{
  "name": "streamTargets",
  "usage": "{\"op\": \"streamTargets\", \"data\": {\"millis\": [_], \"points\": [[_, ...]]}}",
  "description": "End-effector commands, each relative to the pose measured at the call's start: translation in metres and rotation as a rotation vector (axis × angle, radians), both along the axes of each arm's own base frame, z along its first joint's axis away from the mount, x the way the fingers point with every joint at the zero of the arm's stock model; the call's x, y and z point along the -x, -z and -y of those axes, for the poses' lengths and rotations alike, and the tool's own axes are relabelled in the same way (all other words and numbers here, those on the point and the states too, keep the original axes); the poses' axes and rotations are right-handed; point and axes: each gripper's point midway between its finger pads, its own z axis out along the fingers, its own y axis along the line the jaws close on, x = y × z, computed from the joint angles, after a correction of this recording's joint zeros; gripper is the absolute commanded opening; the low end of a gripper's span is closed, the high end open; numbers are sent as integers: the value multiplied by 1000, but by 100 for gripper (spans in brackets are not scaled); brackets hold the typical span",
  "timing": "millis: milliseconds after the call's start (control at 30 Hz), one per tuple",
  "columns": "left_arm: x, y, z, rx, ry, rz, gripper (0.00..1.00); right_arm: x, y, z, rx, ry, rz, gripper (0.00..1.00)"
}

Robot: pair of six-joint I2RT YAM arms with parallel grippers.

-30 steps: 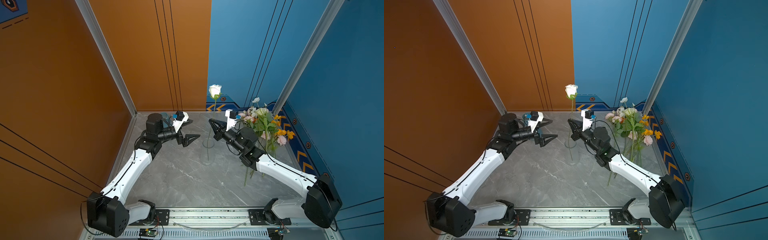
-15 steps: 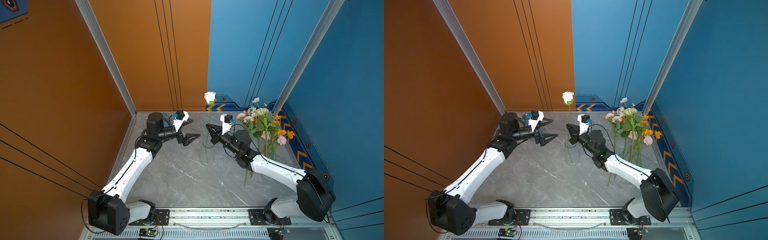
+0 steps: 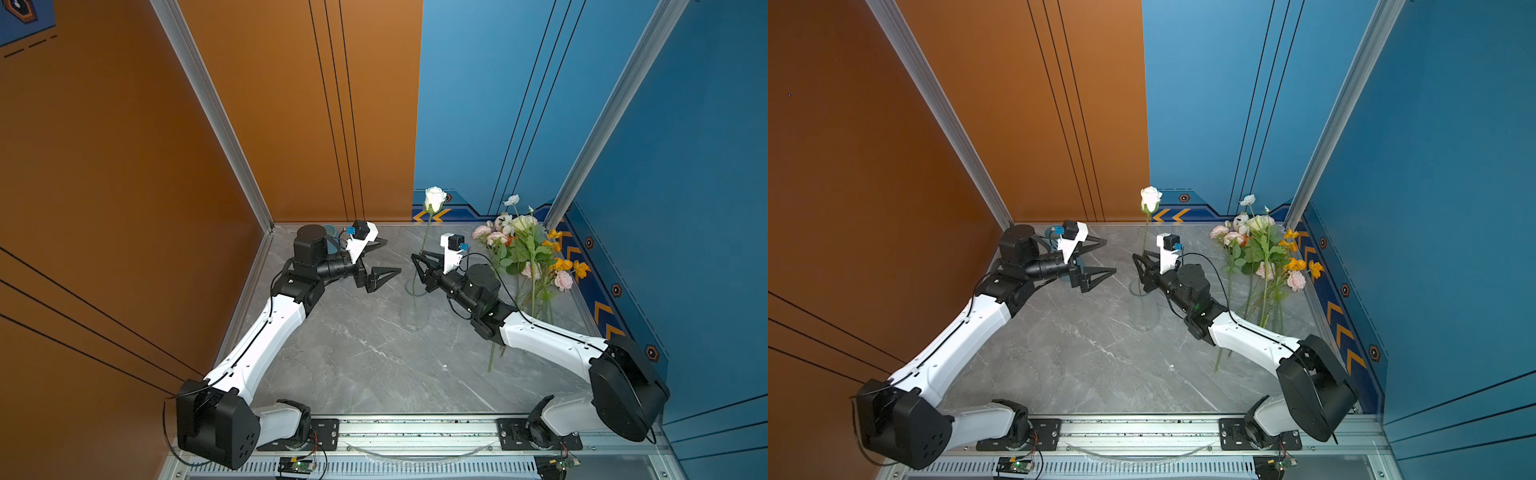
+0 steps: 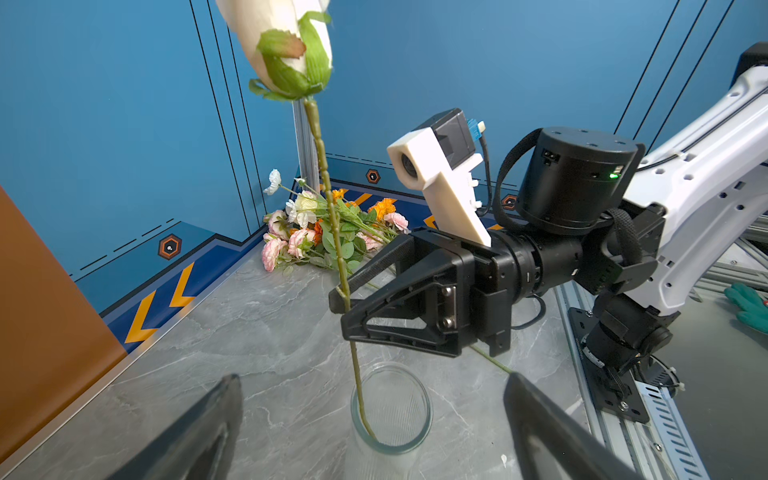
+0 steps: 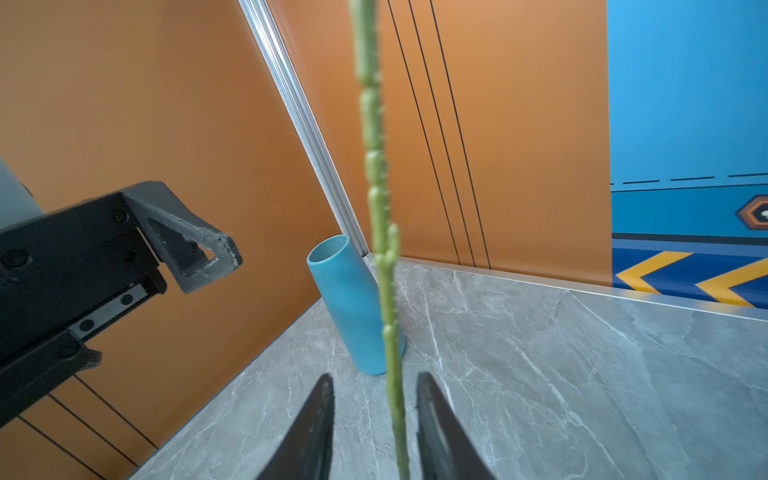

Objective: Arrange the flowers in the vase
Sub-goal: 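Carry the white rose over the glass vase and lower its stem inside, then open the right gripper and return it to the flower bunch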

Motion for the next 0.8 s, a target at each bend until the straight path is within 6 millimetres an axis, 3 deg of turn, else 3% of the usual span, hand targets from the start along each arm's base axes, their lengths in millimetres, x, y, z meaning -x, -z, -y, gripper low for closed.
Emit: {"op": "streamTargets", "data": {"millis": [0,333,467,633,767], "points": [[2,-12,0,18,24,7,98,6,-8,8,7,23,19,44],[0,-7,3,17,33,-15,98,17,-16,19,38,36,14,71],[0,-4,7,17,47,-28,98,23,-12,32,76,75,-26,80],[3,-5,12,16,52,-26,98,28,8,70,183,218,-152,81],[-5,-2,16,-1,-17,-25,98,29,33,130,230,442,-283,81]]}}
